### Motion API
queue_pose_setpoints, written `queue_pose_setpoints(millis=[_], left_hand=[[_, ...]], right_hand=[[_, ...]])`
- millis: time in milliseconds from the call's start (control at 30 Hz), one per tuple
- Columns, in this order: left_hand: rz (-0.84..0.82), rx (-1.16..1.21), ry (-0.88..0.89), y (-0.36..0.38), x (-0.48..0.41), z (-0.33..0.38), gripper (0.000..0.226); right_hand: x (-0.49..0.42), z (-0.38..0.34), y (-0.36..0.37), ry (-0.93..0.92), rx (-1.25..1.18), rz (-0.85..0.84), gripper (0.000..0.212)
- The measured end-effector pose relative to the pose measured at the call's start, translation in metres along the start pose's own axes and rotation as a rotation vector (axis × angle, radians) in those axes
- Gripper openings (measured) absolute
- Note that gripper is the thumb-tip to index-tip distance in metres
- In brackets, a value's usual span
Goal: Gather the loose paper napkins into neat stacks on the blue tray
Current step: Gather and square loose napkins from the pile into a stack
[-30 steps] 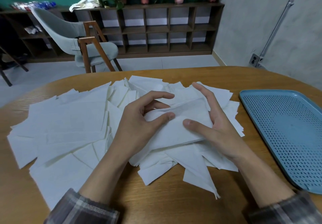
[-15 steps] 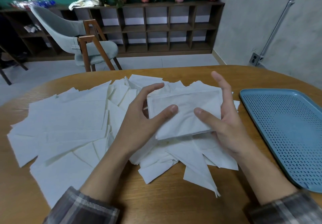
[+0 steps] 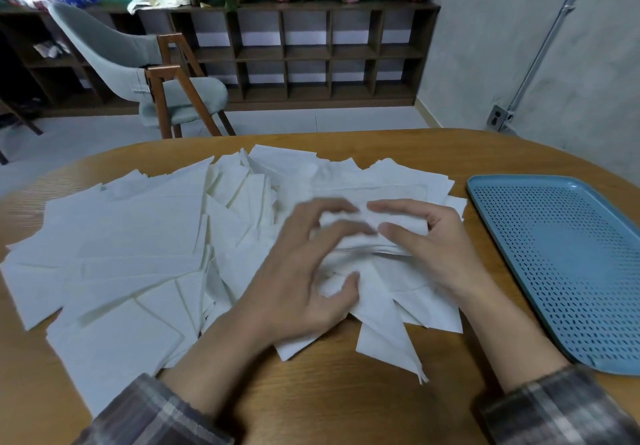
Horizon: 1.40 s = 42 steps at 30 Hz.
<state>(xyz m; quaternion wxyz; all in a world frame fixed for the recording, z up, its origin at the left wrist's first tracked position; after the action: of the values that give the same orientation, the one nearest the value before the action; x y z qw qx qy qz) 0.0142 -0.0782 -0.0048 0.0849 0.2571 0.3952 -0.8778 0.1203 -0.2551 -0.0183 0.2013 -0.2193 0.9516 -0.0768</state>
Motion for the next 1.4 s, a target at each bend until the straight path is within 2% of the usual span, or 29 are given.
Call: queue_pose_setpoints(millis=[100, 167, 233, 367, 433, 633, 733, 833, 900, 1033, 1167, 1400], left_hand=[[-0.284, 0.002, 0.03, 0.013, 0.014, 0.001, 0.044], [-0.37, -0.048, 0.021, 0.019, 0.017, 0.0, 0.051], [-0.382, -0.065, 0.03, 0.023, 0.016, 0.0, 0.051], [-0.267, -0.022, 0.077, 0.021, 0.014, -0.004, 0.026], [-0.198, 0.079, 0.043, 0.017, 0.013, -0.003, 0.023], [-0.072, 0.392, -0.259, -0.001, 0.004, -0.001, 0.01], [-0.021, 0.499, -0.408, -0.011, 0.002, -0.005, 0.006], [0.004, 0.531, -0.468, -0.019, -0.002, -0.014, 0.007], [0.031, 0.481, -0.493, -0.024, -0.004, -0.022, 0.014], [0.11, 0.466, -0.547, -0.027, -0.005, -0.036, 0.029], [0.127, 0.455, -0.557, -0.025, -0.005, -0.038, 0.039], [0.116, 0.442, -0.558, -0.025, -0.007, -0.037, 0.043]], right_hand=[[0.0, 0.003, -0.001, 0.014, -0.001, 0.02, 0.03], [-0.001, 0.003, -0.001, 0.016, 0.006, 0.02, 0.029], [0.0, 0.002, -0.001, 0.014, 0.014, 0.022, 0.029], [0.0, 0.0, 0.0, 0.01, 0.035, 0.01, 0.029], [0.001, -0.001, 0.001, 0.01, 0.026, -0.003, 0.03], [0.002, -0.003, 0.003, 0.03, -0.109, 0.0, 0.018], [0.002, -0.001, 0.006, 0.079, -0.348, -0.018, 0.041], [0.002, 0.002, 0.012, 0.128, -0.528, -0.093, 0.084], [0.004, 0.0, 0.014, 0.118, -0.514, -0.12, 0.089], [0.005, -0.008, 0.017, 0.066, -0.211, -0.083, 0.032], [0.006, -0.011, 0.02, 0.035, -0.147, -0.092, 0.042], [0.006, -0.012, 0.023, -0.036, -0.06, -0.146, 0.068]])
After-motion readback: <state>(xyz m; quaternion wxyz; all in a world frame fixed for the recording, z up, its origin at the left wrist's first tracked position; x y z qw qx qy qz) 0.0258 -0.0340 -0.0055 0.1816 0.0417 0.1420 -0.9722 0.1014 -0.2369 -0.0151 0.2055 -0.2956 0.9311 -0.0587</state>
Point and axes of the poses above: each hand's wrist, its own x-axis away from the middle knuckle, its own y-axis out of the palm, z = x × y, the point moved 4 cm from there along -x, towards the middle knuckle, and after that the axes turned 8 degrees about -y, right-handed, at the moved point
